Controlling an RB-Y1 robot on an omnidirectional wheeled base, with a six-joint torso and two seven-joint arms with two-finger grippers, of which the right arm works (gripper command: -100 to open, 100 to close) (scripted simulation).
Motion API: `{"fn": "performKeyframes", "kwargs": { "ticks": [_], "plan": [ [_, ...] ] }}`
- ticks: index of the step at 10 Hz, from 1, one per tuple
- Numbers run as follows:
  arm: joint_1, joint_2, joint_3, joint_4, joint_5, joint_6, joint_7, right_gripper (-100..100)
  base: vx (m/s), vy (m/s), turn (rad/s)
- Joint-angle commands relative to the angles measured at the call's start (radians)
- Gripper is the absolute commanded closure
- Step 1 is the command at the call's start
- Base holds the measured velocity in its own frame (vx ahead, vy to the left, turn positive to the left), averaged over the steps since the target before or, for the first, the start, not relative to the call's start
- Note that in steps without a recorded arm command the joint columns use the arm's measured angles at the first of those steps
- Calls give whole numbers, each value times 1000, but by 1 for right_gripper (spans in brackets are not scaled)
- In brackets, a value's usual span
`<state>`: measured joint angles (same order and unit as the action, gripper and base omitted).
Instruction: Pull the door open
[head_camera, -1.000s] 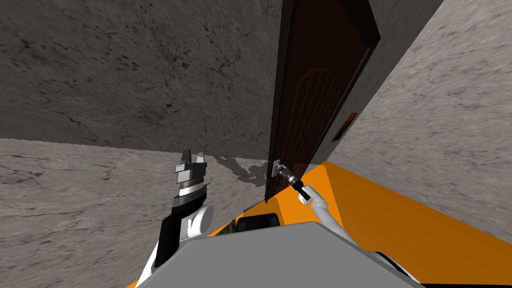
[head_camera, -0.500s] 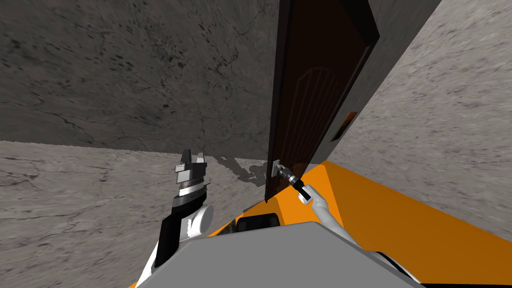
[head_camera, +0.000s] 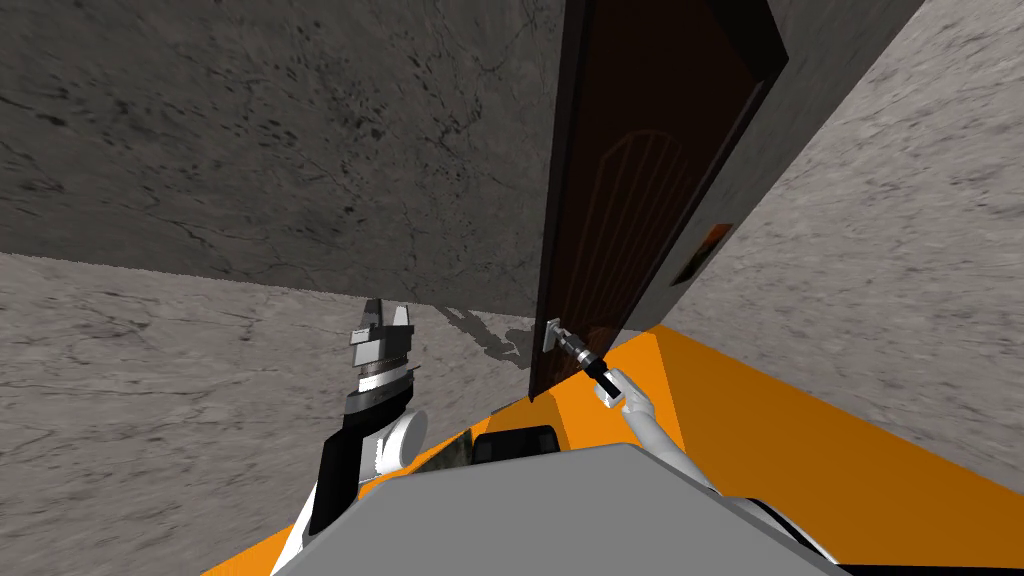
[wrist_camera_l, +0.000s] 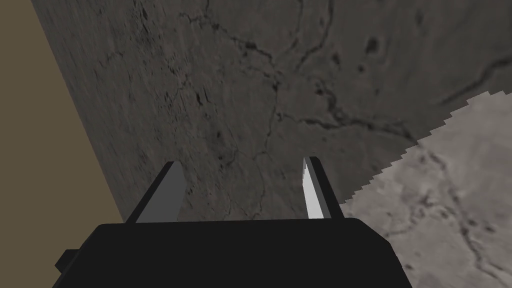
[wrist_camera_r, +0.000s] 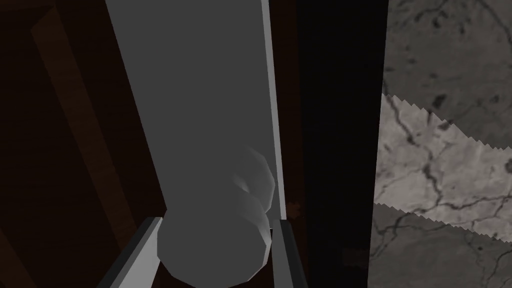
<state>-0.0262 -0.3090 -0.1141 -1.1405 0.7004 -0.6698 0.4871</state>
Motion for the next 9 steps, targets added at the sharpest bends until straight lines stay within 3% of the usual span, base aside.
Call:
{"fn": "performKeyframes", "kwargs": {
  "ticks": [1,9],
  "plan": [
    [-2,3,6,1,-24,2,-34,100,-106,-94,116],
    [-30,10,30,25,-213,30,-243,100,-89,-72,122]
  ]
}}
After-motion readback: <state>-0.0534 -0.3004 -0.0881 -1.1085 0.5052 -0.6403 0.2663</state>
